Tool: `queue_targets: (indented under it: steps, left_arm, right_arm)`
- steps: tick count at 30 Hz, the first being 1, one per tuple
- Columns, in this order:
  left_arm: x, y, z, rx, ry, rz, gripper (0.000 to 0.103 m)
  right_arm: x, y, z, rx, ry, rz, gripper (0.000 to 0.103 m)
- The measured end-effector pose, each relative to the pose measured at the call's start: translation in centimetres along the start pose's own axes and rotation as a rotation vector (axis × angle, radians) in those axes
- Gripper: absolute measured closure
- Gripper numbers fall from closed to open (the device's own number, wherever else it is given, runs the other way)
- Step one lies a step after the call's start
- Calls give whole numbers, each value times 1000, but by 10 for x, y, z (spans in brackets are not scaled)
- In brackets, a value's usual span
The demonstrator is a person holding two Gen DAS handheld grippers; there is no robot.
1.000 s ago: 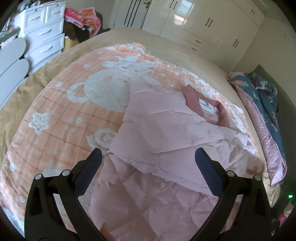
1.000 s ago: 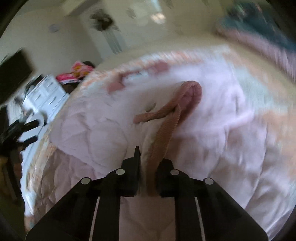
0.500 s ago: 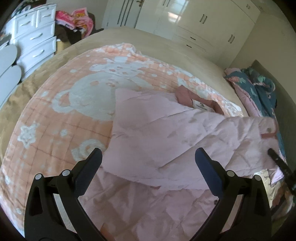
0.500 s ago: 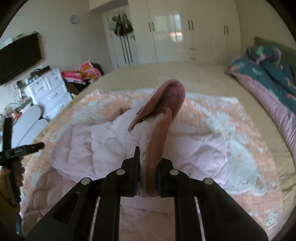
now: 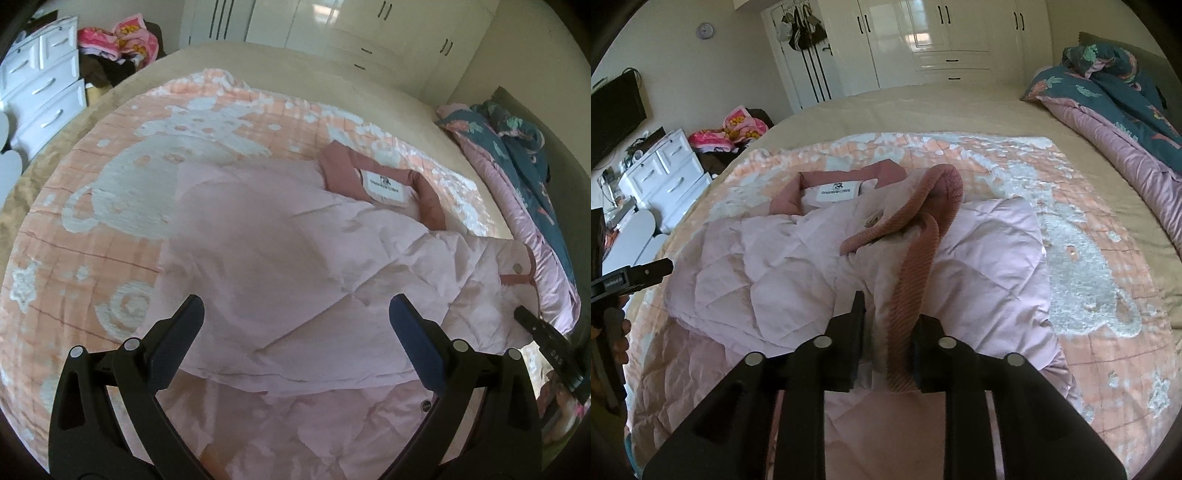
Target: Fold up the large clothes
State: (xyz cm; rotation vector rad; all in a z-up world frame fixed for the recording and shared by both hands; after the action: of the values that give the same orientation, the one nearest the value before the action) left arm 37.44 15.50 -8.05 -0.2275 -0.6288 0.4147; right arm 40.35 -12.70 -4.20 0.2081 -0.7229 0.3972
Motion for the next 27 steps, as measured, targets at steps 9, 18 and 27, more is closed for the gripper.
queue_targets:
  steps: [9, 18, 27]
  left_arm:
    - [-10, -20, -15, -23, 50, -57, 9]
    - [-20, -1, -45, 44, 92, -76, 9]
    - [-30, 8, -59, 37, 88, -90, 8]
  right_arm:
    - [6, -6, 16, -62, -38, 11, 48]
    - [19, 25, 19, -29, -54, 75, 40]
    - [25, 79, -16, 32, -2, 192, 36]
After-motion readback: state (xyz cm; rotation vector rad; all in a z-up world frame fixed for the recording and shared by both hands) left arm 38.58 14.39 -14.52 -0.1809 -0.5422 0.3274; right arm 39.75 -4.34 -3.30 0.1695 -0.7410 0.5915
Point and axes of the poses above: each gripper's, at about its wrist camera, not at the fingertips, and z roughly against the way its jaws point, y to its left, x to its top, the point moved 8 cm from there along -z, roughly the way its jaws point, and after that the axes turned 5 degrees about z, right-handed, at the moved point
